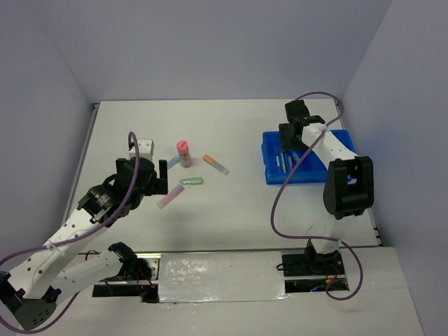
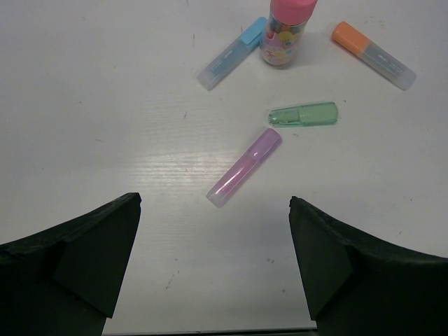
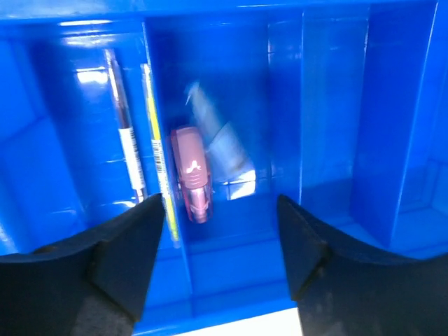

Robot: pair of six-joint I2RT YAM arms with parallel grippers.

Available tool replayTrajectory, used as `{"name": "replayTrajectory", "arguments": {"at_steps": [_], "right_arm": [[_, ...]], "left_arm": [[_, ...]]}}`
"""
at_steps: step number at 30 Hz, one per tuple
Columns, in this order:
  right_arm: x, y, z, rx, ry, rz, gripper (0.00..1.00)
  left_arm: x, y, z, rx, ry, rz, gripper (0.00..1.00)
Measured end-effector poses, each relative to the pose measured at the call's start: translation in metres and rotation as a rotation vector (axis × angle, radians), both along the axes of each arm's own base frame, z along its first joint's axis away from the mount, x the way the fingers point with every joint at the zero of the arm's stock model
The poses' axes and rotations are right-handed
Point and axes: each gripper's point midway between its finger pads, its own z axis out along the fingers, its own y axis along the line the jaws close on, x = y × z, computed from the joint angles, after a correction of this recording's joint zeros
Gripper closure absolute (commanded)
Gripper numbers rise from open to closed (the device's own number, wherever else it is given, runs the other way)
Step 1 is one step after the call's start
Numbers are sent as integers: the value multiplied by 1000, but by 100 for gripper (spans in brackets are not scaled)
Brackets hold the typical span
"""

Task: Sort the stationery into containers
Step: Place the stationery in the storage box, then pick up the stationery from the center of the board.

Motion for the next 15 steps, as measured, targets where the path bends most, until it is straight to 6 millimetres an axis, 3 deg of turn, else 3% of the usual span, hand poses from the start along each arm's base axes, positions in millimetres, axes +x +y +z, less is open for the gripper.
{"name": "replayTrajectory", "arguments": {"at_steps": [4,6,8,10,13,15], "right_arm": [[0,13,13,10,-35,24,22],[0,40,29,28,-86,92,21],[-3,92,50,69,-164,212,21],[-15,162,72,134,-251,360,22],[-54,271,91,265,-318,637,25],[-83,322,87,326,-297,843,26]], "left_arm": [[0,0,0,2,1,2,1],[2,4,-1,10,0,23,1],[4,11,-3,23,5,61,1],[5,23,-6,40,15,120,1],[6,40,-8,56,22,204,1],[6,51,-7,64,16,251,1]]}}
